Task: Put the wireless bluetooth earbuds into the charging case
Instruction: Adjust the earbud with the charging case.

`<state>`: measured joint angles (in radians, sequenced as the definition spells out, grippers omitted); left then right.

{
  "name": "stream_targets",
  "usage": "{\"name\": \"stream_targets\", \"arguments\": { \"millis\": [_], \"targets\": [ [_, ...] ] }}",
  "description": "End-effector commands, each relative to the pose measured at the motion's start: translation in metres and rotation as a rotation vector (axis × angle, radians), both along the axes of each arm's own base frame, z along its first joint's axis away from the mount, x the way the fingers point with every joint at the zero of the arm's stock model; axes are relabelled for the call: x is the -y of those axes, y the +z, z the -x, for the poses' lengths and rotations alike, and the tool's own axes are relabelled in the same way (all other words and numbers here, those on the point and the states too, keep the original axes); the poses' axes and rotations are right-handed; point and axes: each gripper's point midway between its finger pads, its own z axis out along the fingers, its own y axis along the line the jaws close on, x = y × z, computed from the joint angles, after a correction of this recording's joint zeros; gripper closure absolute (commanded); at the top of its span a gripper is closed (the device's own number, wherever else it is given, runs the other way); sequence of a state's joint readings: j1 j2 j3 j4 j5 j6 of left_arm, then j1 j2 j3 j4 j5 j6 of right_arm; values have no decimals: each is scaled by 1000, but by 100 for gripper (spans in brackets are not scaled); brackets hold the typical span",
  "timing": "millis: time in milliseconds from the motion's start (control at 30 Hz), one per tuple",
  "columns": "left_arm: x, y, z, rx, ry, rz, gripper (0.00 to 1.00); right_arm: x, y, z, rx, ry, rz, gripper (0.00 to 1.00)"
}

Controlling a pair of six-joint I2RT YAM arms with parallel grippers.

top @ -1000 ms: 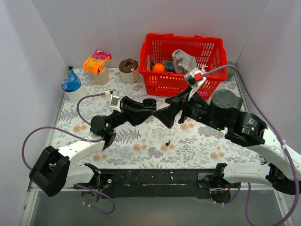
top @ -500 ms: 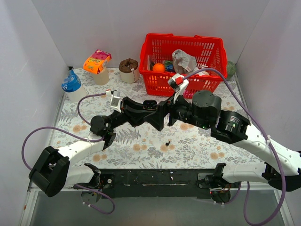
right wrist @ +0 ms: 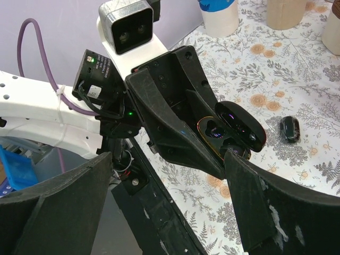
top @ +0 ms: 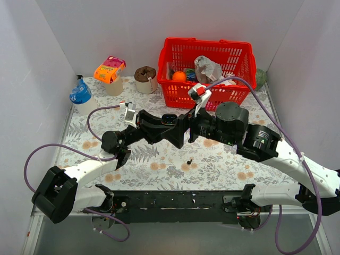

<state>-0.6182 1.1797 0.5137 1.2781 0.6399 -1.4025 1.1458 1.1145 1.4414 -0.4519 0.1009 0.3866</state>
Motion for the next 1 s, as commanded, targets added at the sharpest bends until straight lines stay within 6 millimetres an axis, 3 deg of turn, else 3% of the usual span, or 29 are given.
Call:
{"name": "stream_targets", "arguments": {
  "millis": [0,433,600,733,833,967],
  "targets": [
    [-3,19,11,64,-13,28,100,-6,10,-1,17,9,-40,7],
    [-2,22,17,80,-18,30,100,-16,5,-6,14,10,-13,6],
    [-3,17,13,65,7,29,100,-15,36,1,64,52,-98,6],
    [-5,15,13,64,13,35,100,8,59,-1,108,-7,-140,6],
    [-5,17,16,83,5,41,100,21,53,-5,105,-56,-115,6],
    [-5,21,16,102,4,47,100,22,38,-3,80,-56,-92,6]
  ]
}}
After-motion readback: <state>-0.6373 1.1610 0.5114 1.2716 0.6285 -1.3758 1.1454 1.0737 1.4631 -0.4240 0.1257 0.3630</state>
